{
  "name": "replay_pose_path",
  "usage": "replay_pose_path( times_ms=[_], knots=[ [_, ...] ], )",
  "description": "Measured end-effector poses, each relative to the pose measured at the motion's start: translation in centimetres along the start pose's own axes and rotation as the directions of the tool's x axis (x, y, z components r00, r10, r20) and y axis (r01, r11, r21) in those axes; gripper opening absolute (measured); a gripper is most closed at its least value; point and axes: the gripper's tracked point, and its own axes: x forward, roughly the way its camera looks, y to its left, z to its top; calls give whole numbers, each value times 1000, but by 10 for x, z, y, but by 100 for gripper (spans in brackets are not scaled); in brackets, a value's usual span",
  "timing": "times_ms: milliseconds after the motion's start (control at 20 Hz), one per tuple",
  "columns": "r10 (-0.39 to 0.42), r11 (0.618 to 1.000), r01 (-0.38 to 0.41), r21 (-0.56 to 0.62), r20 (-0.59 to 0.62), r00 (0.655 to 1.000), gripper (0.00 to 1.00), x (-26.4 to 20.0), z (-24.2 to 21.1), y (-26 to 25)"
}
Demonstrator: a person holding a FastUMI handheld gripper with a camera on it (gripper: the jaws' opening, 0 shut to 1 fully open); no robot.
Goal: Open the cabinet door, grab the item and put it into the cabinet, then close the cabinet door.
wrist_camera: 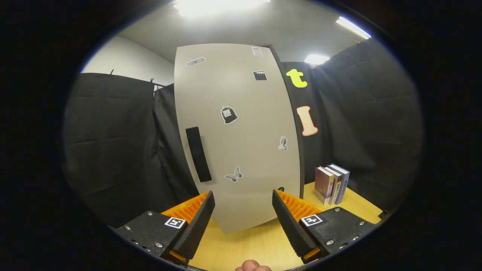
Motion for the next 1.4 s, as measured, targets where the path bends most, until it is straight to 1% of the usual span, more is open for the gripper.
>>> replay_pose_path(
  times_ms=[250, 500, 750, 1050, 1250, 1400],
  knots=[
    [36, 999, -37, -34, -30, 999, 95, 1, -7, 10],
    [43, 998, -44, -49, -21, 999, 95, 2, -4, 19],
    [37, 997, -38, -68, -21, 999, 95, 1, -7, 21],
    [29, 999, -30, -43, -22, 999, 95, 2, -9, 21],
    [26, 998, -28, -50, -22, 999, 95, -2, -11, 22],
    [25, 999, -26, -29, -31, 999, 95, -1, -12, 23]
  ],
)
